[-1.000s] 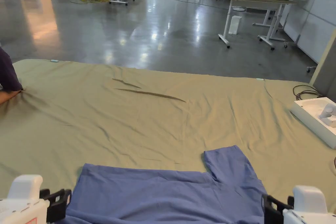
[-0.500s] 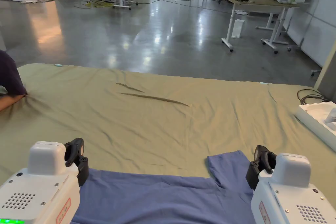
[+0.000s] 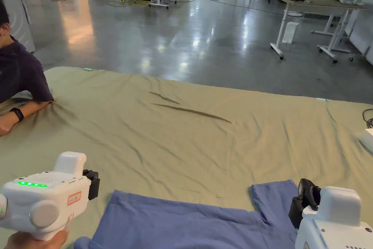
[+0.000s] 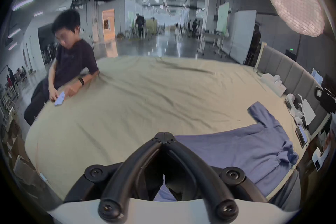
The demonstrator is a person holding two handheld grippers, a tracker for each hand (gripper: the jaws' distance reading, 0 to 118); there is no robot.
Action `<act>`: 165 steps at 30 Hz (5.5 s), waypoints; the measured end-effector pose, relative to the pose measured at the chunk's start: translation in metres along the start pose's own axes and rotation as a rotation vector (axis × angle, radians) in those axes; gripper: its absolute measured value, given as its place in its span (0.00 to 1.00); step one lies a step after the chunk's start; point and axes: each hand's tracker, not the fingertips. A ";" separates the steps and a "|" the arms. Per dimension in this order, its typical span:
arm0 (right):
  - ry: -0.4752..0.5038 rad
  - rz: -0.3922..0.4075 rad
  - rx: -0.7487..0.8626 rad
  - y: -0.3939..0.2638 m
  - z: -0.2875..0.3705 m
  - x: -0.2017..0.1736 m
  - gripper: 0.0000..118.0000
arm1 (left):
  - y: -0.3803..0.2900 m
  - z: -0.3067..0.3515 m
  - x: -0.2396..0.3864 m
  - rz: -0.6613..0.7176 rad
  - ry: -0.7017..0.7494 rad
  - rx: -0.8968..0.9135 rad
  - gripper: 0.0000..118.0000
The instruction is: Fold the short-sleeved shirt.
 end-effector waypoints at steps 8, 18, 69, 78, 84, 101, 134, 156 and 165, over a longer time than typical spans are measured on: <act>-0.020 -0.011 -0.094 -0.011 -0.032 0.010 0.00 | 0.020 -0.113 -0.019 0.066 -0.061 -0.302 0.28; -0.085 -0.025 -0.193 -0.031 -0.053 0.038 0.00 | 0.000 -0.198 -0.003 -0.027 0.017 -0.536 0.54; 0.126 -0.106 -0.761 -0.040 -0.204 0.140 0.00 | 0.001 -0.062 0.019 0.005 -0.049 -0.155 0.03; 0.144 -0.103 -0.636 0.005 -0.087 0.158 0.00 | -0.002 0.007 0.000 -0.002 -0.083 -0.059 0.03; 0.124 -0.113 -0.633 -0.007 -0.024 0.171 0.00 | -0.027 0.053 -0.004 -0.001 -0.114 -0.056 0.03; 0.053 -0.063 -0.926 -0.145 0.034 0.161 0.00 | -0.176 0.040 -0.025 0.029 -0.096 -0.398 0.03; -0.026 -0.036 0.109 0.013 0.031 0.010 0.08 | -0.018 0.103 0.109 -0.115 -0.039 0.438 0.15; 0.014 0.003 0.051 0.010 0.011 -0.002 0.00 | -0.051 0.083 -0.008 0.011 -0.068 0.003 0.01; 0.031 0.020 -0.024 -0.002 0.003 -0.009 0.00 | -0.104 0.036 -0.105 0.320 -0.238 -0.311 0.65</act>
